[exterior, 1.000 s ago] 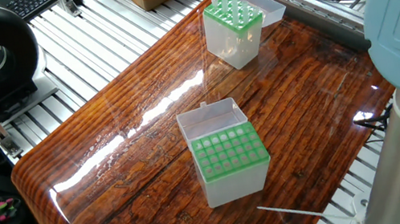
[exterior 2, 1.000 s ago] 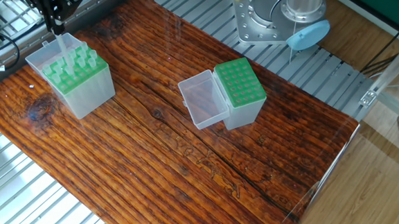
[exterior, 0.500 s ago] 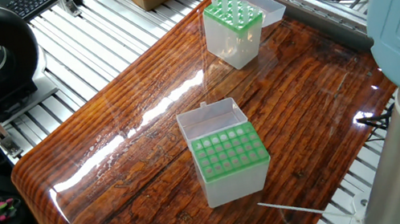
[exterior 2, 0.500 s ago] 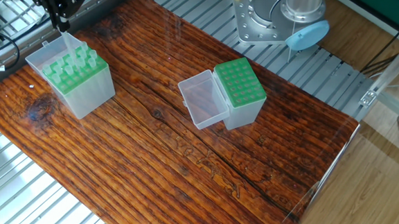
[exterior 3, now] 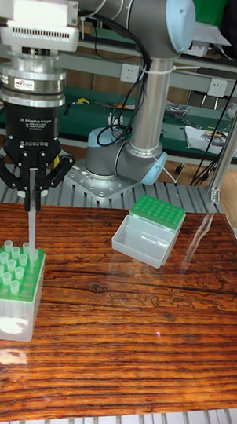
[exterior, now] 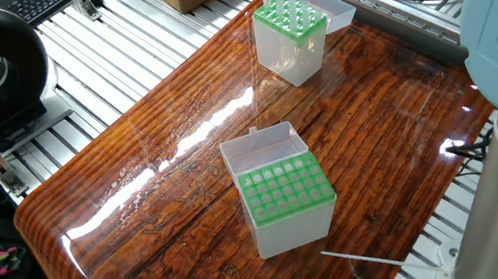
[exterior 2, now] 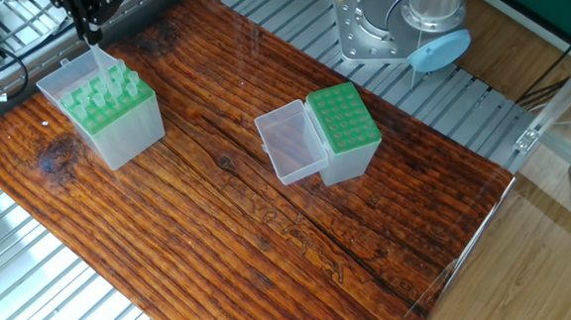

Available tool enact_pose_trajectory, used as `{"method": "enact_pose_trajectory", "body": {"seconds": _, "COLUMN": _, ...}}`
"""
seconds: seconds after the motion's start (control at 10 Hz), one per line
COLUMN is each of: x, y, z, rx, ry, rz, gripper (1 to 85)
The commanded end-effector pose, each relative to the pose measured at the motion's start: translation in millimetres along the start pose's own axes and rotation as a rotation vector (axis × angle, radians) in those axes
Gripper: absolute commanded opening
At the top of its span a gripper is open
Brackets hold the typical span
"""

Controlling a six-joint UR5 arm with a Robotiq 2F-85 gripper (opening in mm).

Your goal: Transfer all large pipette tips from one holder to another

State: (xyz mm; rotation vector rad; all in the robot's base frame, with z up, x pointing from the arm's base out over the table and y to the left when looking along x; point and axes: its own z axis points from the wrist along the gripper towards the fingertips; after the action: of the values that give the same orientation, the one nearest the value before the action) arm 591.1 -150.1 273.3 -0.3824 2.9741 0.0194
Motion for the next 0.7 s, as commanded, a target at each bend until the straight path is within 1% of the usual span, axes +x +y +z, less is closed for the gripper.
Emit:
{"method": "enact_pose_trajectory", "body": {"seconds": 0.0, "x": -0.1, "y": 1.0, "z": -1.5, "rx": -0.005, "ry": -0.005, "rz": 0.002, "gripper": 5.0}}
{"method": "enact_pose_trajectory", "body": {"seconds": 0.1, "x": 0.3, "y": -0.6, "z": -1.5, "rx": -0.002, "ry": -0.004, "rz": 0.002, "gripper": 5.0}}
{"method": "enact_pose_trajectory", "body": {"seconds": 0.6, "x": -5.2, "y": 2.9, "z": 2.2, "rx": -0.022, "ry": -0.011, "rz": 0.005, "gripper": 5.0}}
